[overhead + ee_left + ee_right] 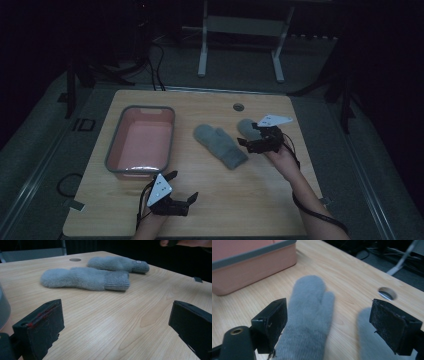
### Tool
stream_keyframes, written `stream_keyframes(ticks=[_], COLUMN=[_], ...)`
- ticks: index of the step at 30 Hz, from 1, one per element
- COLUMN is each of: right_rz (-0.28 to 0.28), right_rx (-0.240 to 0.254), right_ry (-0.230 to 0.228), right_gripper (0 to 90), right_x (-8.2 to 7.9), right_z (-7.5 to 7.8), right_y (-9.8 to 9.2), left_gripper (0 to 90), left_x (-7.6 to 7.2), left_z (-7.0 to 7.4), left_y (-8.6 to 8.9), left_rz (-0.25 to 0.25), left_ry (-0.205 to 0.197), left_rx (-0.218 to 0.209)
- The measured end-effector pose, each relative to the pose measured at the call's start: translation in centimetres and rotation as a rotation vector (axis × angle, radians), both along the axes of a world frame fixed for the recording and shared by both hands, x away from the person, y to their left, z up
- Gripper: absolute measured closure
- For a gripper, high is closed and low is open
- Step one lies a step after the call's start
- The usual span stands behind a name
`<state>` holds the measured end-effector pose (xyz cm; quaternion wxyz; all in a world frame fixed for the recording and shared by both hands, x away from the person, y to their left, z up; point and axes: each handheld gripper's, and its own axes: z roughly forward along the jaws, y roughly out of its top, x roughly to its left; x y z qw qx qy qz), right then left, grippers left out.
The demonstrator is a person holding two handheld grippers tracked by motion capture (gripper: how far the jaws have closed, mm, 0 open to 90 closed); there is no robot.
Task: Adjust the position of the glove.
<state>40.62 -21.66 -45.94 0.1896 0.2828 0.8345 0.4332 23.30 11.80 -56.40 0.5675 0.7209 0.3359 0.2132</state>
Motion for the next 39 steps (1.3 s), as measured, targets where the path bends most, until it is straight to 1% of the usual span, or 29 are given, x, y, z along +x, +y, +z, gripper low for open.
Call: stream_keyframes(ticks=[1, 2, 3, 4, 6, 8, 10, 13, 16, 17, 18, 19, 20, 21, 22, 23, 24, 25, 26, 27, 28, 29, 31, 32, 33, 35, 37, 38, 39], right_rz=[0.001, 0.005, 0.01, 0.004, 0.001, -0.004, -0.006, 0.014, 0.03, 0.024, 0.029, 0.022, 0.018, 0.024, 0.019, 0.031, 0.038, 0.038, 0.041, 0.041, 0.046, 0.052, 0.044, 0.052, 0.051, 0.065, 0.05, 0.046, 0.036], right_rx=[-0.014, -0.013, -0.003, 0.007, 0.015, -0.002, -0.009, -0.021, -0.066, -0.072, -0.071, -0.068, -0.068, -0.066, -0.073, -0.081, -0.087, -0.087, -0.109, -0.109, -0.134, -0.138, -0.148, -0.15, -0.163, -0.171, -0.147, -0.144, -0.139], right_ry=[0.008, 0.016, 0.024, 0.033, 0.039, 0.023, 0.022, 0.047, 0.078, 0.08, 0.092, 0.094, 0.095, 0.097, 0.083, 0.091, 0.107, 0.107, 0.108, 0.108, 0.102, 0.111, 0.1, 0.103, 0.1, 0.098, 0.107, 0.095, 0.095], right_gripper=[14.6, 13.9, 13.9, 13.9, 13.8, 13.8, 14.3, 14.4, 16.6, 16.7, 16.7, 18.0, 21.5, 21.8, 25.4, 31.6, 31.3, 31.3, 34.9, 34.9, 39.5, 40.8, 45.2, 49.1, 54.0, 59.6, 68.5, 73.7, 78.8], right_x=[0.4, 0.7, 1.0, 1.4, 1.9, 2.4, 2.7, 3.2, 3.8, 3.8, 4.0, 4.0, 4.1, 4.1, 4.1, 4.1, 4.2, 4.2, 4.3, 4.3, 4.3, 4.3, 4.1, 4.0, 4.1, 4.0, 4.0, 3.8, 3.6], right_z=[-0.4, -0.6, -0.9, -1.3, -1.8, -2.3, -2.8, -3.8, -4.7, -5.0, -5.3, -5.6, -5.8, -6.1, -6.4, -6.7, -7.0, -7.0, -7.7, -7.7, -8.2, -8.3, -8.5, -8.6, -8.7, -8.9, -9.1, -9.2, -9.2], right_y=[0.5, 0.8, 1.1, 1.5, 2.2, 3.0, 3.6, 4.6, 5.6, 5.9, 6.1, 6.4, 6.5, 6.6, 6.8, 7.0, 7.1, 7.1, 7.4, 7.4, 7.5, 7.5, 7.5, 7.5, 7.4, 7.4, 7.3, 7.3, 7.4], left_gripper=[0.2, 0.2, 0.2, 0.2, 0.2, 0.2, 0.2, 0.2, 0.2, 0.2, 0.2, 0.2, 0.2, 0.2, 0.2, 0.2, 0.2, 0.2, 0.2, 0.2, 0.2, 0.2, 0.2, 0.2, 0.2, 0.2, 0.2, 0.2, 0.2], left_x=[0.0, 0.0, 0.0, 0.0, 0.0, 0.0, 0.0, -0.1, -0.1, -0.1, -0.1, -0.1, -0.2, -0.2, -0.2, -0.2, -0.2, -0.2, -0.2, -0.2, -0.2, -0.2, -0.2, -0.2, -0.2, -0.2, -0.2, -0.2, -0.2], left_z=[0.0, 0.0, 0.0, 0.0, 0.0, 0.1, 0.1, 0.1, 0.2, 0.2, 0.3, 0.3, 0.3, 0.3, 0.3, 0.3, 0.3, 0.3, 0.3, 0.3, 0.3, 0.4, 0.4, 0.4, 0.4, 0.3, 0.3, 0.3, 0.3], left_y=[0.0, 0.0, 0.0, 0.0, 0.0, 0.0, 0.0, 0.0, 0.1, 0.1, 0.2, 0.2, 0.2, 0.2, 0.3, 0.2, 0.2, 0.2, 0.3, 0.3, 0.3, 0.3, 0.3, 0.4, 0.4, 0.3, 0.2, 0.2, 0.2], left_rz=[-0.001, -0.002, -0.002, -0.004, -0.008, -0.011, -0.013, -0.015, -0.019, -0.019, -0.02, -0.022, -0.021, -0.021, -0.021, -0.023, -0.023, -0.023, -0.025, -0.025, -0.025, -0.026, -0.025, -0.026, -0.026, -0.028, -0.03, -0.031, -0.032], left_ry=[0.0, -0.001, 0.0, 0.0, 0.005, 0.005, 0.006, 0.007, 0.011, 0.013, 0.012, 0.01, 0.012, 0.012, 0.013, 0.013, 0.014, 0.014, 0.013, 0.013, 0.013, 0.014, 0.012, 0.013, 0.013, 0.016, 0.013, 0.012, 0.012], left_rx=[0.0, 0.003, 0.001, -0.001, -0.004, -0.004, -0.005, -0.005, -0.01, -0.018, -0.02, -0.018, -0.022, -0.024, -0.024, -0.024, -0.023, -0.023, -0.021, -0.021, -0.023, -0.025, -0.024, -0.028, -0.027, -0.027, -0.021, -0.021, -0.02])
